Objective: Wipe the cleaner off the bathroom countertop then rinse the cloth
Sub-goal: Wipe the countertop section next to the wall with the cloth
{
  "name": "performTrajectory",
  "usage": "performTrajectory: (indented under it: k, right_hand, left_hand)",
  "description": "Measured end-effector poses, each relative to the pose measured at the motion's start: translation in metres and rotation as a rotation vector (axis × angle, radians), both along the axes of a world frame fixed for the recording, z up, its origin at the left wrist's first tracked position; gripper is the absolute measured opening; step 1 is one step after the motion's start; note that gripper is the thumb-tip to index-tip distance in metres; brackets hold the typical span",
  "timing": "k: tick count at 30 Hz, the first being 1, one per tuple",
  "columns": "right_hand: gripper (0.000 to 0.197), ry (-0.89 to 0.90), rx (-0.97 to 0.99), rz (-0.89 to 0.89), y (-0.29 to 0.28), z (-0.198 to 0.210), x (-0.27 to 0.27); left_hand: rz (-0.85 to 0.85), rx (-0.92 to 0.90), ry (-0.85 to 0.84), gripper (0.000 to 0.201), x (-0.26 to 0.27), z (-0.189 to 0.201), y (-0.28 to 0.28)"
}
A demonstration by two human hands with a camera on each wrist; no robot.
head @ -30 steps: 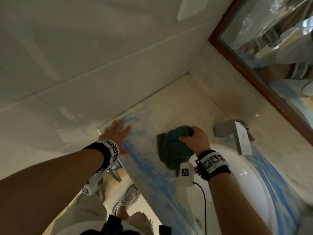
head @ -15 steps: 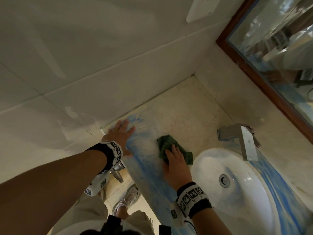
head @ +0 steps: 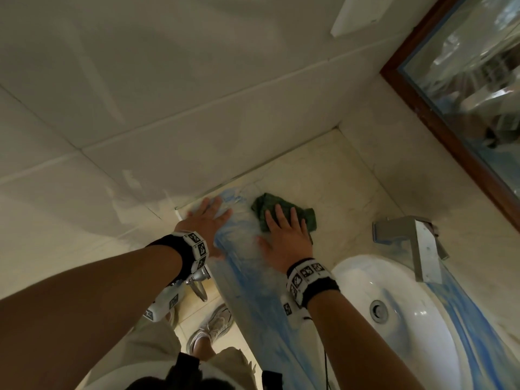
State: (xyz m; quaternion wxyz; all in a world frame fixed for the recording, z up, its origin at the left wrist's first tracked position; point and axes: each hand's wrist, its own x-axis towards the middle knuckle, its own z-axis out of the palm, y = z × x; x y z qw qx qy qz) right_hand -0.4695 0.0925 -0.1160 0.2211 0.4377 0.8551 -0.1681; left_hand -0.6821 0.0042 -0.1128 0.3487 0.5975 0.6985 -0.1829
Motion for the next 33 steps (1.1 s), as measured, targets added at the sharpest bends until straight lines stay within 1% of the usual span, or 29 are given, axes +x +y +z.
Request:
performTrajectory:
  k: [5, 8, 11, 16, 19, 21, 23, 26, 28, 30, 33]
  right_hand:
    - [0.071, -0.011, -0.086, 0.036, -0.049, 0.009, 0.053]
    - [0.070, -0.051, -0.115, 0.068, -0.057, 0.010, 0.066]
    - [0.071, -0.025, -0.087, 0.068, -0.033, 0.009, 0.044]
    - [0.073, 0.028, -0.069, 0.050, 0.029, -0.003, -0.028]
    - [0.073, 0.030, -0.075, 0.034, 0.035, -0.006, -0.043]
    - [0.070, 0.023, -0.069, 0.059, 0.021, -0.003, -0.027]
    - [0.069, 0.039, -0.066, 0.082, -0.006, 0.000, 0.003]
    - [0.069, 0.035, -0.091, 0.103, -0.054, 0.005, 0.052]
    - [0.071, 0.014, -0.111, 0.098, -0.071, 0.008, 0.069]
    - [0.072, 0.000, -0.113, 0.093, -0.067, 0.009, 0.066]
    - [0.069, 0.016, -0.090, 0.087, -0.040, 0.008, 0.039]
  left_hand:
    - [0.011, 0.006, -0.015, 0.114, -0.001, 0.000, 0.000]
    - [0.016, 0.013, -0.023, 0.114, -0.002, -0.004, 0.000]
    - [0.000, 0.025, 0.004, 0.115, -0.002, -0.008, 0.000]
    - [-0.012, 0.038, 0.031, 0.116, -0.001, -0.009, -0.001]
    - [-0.015, 0.045, 0.042, 0.116, 0.000, -0.005, -0.002]
    - [-0.004, 0.048, 0.025, 0.114, 0.002, -0.002, -0.002]
    - [0.030, 0.077, 0.006, 0.110, 0.004, 0.000, -0.005]
    - [0.124, 0.139, -0.040, 0.102, 0.007, -0.001, -0.021]
    - [0.199, 0.161, -0.053, 0.101, 0.007, 0.000, -0.033]
    - [0.248, 0.171, -0.040, 0.100, 0.005, 0.002, -0.043]
    - [0.256, 0.137, -0.034, 0.102, 0.002, 0.001, -0.050]
